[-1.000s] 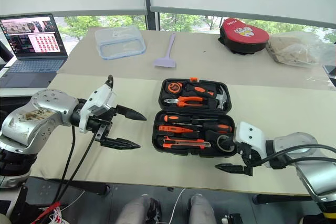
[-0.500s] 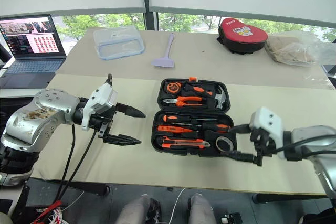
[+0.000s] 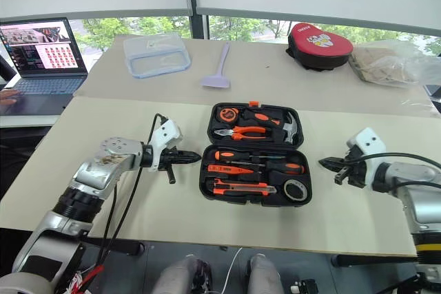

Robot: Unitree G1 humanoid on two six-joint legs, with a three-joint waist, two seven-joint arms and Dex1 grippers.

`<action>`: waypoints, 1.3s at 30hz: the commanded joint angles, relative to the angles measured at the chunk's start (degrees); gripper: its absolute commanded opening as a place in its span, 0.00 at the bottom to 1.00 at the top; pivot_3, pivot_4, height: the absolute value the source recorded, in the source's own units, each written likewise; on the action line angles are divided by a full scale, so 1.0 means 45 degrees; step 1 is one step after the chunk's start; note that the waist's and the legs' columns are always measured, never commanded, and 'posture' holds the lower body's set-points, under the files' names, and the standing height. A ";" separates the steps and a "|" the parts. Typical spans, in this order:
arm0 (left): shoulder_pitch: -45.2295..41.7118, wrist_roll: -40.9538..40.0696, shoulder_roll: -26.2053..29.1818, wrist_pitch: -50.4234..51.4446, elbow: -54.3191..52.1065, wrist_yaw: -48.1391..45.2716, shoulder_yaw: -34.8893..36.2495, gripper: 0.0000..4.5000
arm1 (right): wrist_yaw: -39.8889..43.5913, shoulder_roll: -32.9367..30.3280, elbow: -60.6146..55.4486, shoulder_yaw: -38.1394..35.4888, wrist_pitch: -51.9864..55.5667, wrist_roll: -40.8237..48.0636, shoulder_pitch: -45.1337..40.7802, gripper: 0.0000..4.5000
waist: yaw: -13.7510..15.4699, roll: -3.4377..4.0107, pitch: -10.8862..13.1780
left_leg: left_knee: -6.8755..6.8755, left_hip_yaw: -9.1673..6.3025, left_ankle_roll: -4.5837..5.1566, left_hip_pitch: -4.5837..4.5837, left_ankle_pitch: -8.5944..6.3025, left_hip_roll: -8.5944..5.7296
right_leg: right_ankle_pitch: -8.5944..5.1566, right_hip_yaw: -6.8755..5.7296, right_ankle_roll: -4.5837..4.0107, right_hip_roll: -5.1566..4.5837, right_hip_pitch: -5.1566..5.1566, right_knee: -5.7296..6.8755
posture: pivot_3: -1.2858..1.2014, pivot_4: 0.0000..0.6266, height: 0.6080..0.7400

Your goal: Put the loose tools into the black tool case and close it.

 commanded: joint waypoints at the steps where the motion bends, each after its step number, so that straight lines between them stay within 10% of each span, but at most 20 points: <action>1: -0.0211 -0.0038 -0.0285 -0.0317 -0.0255 -0.0508 -0.0188 0.02 | 0.0308 0.0022 0.0150 0.0523 -0.1166 -0.0744 -0.0639 0.00 | -0.0014 0.0003 -0.0001 | 0.0000 -0.0001 -0.0001 0.0003 0.0000 0.0001 | -0.0001 0.0000 0.0001 0.0000 0.0001 0.0002 | 0.52 0.24 0.93; 10: 0.1485 -0.1163 0.1104 0.0020 -0.3067 -0.3786 -0.0661 0.02 | 0.3026 -0.0624 -0.2962 0.0377 -0.1883 0.0405 0.1635 0.00 | 0.0021 0.0009 -0.0002 | -0.0025 -0.0014 -0.0007 -0.0007 -0.0003 0.0011 | -0.0020 -0.0021 0.0000 -0.0003 -0.0008 -0.0012 | 0.52 0.24 0.93; 25: 0.3011 -0.0440 0.3188 -0.0057 -0.3225 -0.3657 0.0003 0.02 | 0.1120 -0.0727 -0.3733 -0.1881 -0.1470 -0.0457 0.4282 0.00 | 0.0033 0.0017 0.0000 | -0.0032 -0.0032 -0.0020 0.0026 -0.0011 0.0014 | -0.0037 0.0003 -0.0010 -0.0015 0.0013 -0.0005 | 0.52 0.24 0.93; 32: 0.1660 -0.2308 0.2811 0.4276 -0.1899 -0.1387 0.2993 0.46 | 0.0009 -0.0605 -0.3521 -0.3602 0.2228 0.1477 0.2648 0.48 | -0.0004 0.0013 0.0004 | -0.0031 -0.0039 -0.0022 0.0043 -0.0008 0.0025 | -0.0027 0.0008 -0.0026 -0.0016 0.0022 0.0012 | 0.52 0.24 0.93; 39: -0.1372 -0.3632 -0.0142 0.8037 -0.0888 0.1615 0.4235 1.00 | -0.2164 0.0820 -0.2566 -0.1924 0.5497 0.1995 -0.1721 0.99 | 0.0050 0.0009 0.0004 | -0.0003 -0.0046 -0.0017 0.0023 -0.0006 0.0015 | -0.0015 -0.0007 -0.0021 -0.0012 0.0026 0.0026 | 0.52 0.24 0.93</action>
